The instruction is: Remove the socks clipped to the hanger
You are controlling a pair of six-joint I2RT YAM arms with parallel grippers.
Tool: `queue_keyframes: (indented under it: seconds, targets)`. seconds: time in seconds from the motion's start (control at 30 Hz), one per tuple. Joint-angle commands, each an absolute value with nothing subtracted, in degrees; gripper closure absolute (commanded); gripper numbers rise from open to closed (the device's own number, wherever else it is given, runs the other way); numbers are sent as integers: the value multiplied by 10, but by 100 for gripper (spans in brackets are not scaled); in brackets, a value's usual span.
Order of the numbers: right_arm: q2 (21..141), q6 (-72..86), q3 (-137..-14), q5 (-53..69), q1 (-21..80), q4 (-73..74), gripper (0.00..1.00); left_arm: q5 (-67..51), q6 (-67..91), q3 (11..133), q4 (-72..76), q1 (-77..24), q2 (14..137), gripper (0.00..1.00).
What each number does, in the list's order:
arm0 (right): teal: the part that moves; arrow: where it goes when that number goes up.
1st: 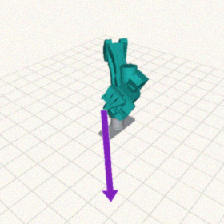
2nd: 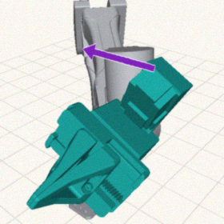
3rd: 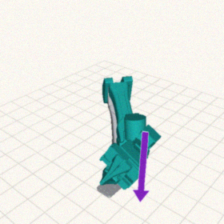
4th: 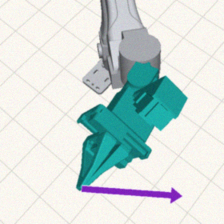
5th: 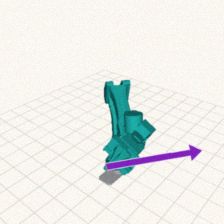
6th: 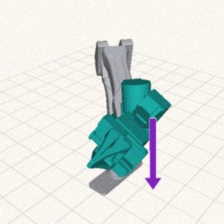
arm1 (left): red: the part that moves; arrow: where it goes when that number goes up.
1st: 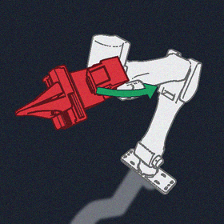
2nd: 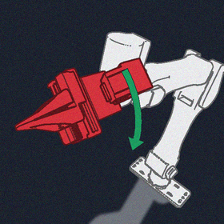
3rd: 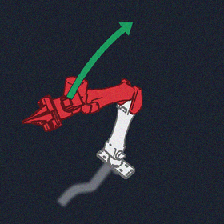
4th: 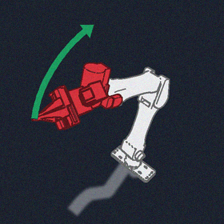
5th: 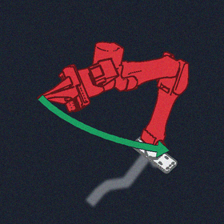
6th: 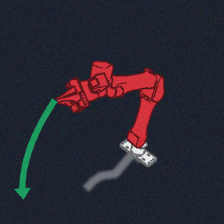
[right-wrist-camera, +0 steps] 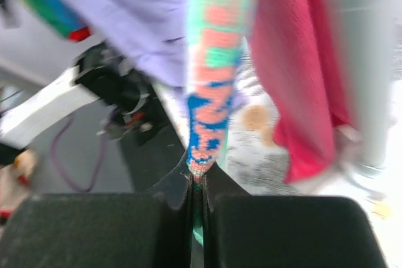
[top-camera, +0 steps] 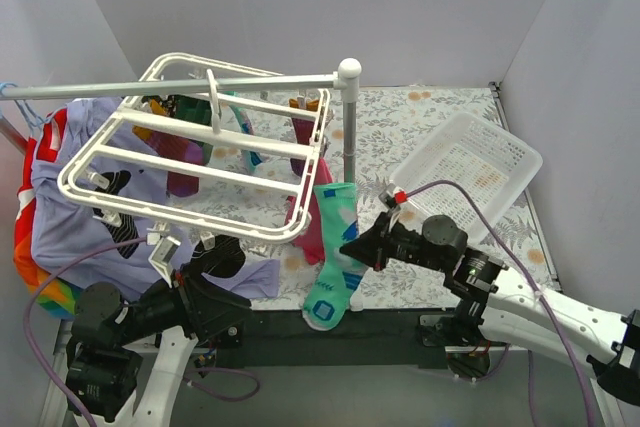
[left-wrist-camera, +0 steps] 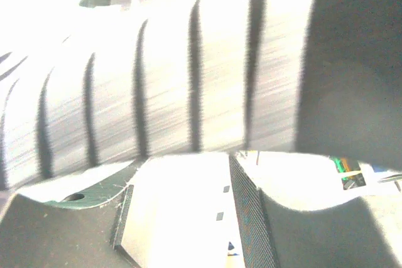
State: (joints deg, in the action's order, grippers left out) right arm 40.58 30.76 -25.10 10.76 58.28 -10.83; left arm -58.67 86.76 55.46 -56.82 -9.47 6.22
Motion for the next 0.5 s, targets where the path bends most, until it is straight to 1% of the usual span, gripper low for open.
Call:
queue_keyframes:
  seconds: [0.0,0.07,0.1,0.13,0.23,0.4,0.47]
  targets:
    - [375,257,-298,90,534,-1,99,-578,863,558,-587,-91,74,55]
    - [379,237,-316,86,522,28,99,-577,862,561,-587,-91,77,55]
    - [384,229,-327,66,519,78,99,-573,861,563,-591,-91,79,55]
    - [387,218,-345,23,511,96,99,-572,860,567,-594,-91,81,55]
    - [399,191,-365,-14,482,141,99,-570,863,566,-596,-91,79,55]
    - [430,163,-412,-33,417,185,99,-568,861,574,-600,-91,83,55]
    - [439,157,-434,-16,372,195,99,-567,859,576,-600,-91,81,55]
